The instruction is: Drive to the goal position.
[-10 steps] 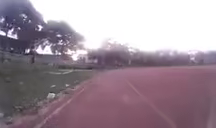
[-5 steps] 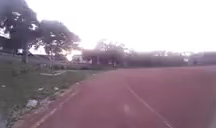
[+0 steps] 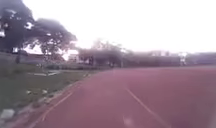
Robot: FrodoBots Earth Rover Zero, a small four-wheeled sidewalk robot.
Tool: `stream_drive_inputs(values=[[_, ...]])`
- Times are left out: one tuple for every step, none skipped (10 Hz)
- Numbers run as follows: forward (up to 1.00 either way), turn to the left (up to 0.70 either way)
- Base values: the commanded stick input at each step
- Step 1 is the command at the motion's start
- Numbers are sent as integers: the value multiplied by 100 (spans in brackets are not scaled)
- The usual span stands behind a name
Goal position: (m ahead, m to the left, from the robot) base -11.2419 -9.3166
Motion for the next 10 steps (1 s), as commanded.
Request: stream_drive_inputs(values=[[70, 0], [70, 0], [70, -2], [70, -27], [70, -18], [70, 0], [70, 0], [70, 0], [70, -4], [70, -27]])
